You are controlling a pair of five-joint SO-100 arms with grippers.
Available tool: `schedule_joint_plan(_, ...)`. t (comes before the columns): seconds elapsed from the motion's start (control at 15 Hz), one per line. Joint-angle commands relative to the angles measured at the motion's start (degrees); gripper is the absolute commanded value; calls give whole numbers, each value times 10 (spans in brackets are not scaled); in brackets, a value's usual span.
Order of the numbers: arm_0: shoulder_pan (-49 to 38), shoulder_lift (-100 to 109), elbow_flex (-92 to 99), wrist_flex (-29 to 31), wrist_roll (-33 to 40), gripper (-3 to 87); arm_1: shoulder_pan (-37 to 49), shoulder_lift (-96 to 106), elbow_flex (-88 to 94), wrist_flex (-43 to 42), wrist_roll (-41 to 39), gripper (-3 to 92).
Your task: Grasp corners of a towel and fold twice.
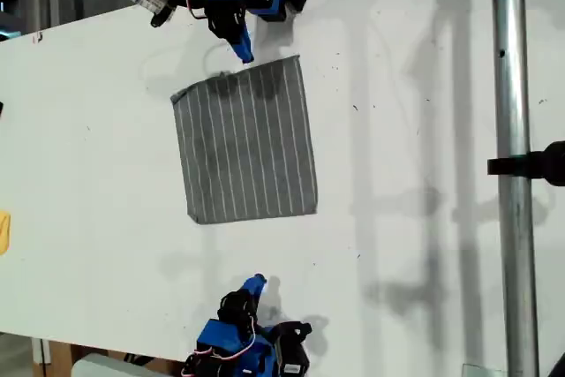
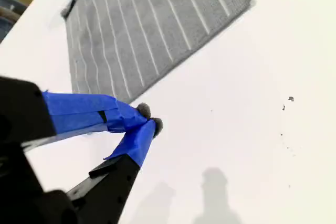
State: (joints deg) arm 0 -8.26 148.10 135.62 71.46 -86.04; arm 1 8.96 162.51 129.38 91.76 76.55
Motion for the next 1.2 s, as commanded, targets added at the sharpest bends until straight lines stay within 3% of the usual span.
schedule_joint_plan(0.0,4,-169,-225,24,40,-29,-48,-129,-210,116,7,-3)
schedule_joint_plan(0.13,10,-279,-357,49,69,-29,-113,-260,-358,226,28,-3)
schedule_joint_plan(0.33,12,-353,-458,69,91,-29,-185,-325,-396,253,47,22)
schedule_joint_plan(0.67,12,-408,-548,113,113,-22,-236,-312,-287,253,84,337)
schedule_joint_plan(0.73,12,-408,-549,118,114,-17,-245,-312,-244,250,99,363)
schedule_joint_plan(0.93,17,-418,-549,128,113,-4,-271,-330,-134,186,155,387)
schedule_joint_plan(1.13,28,-439,-554,128,105,-4,-236,-297,76,-7,178,397)
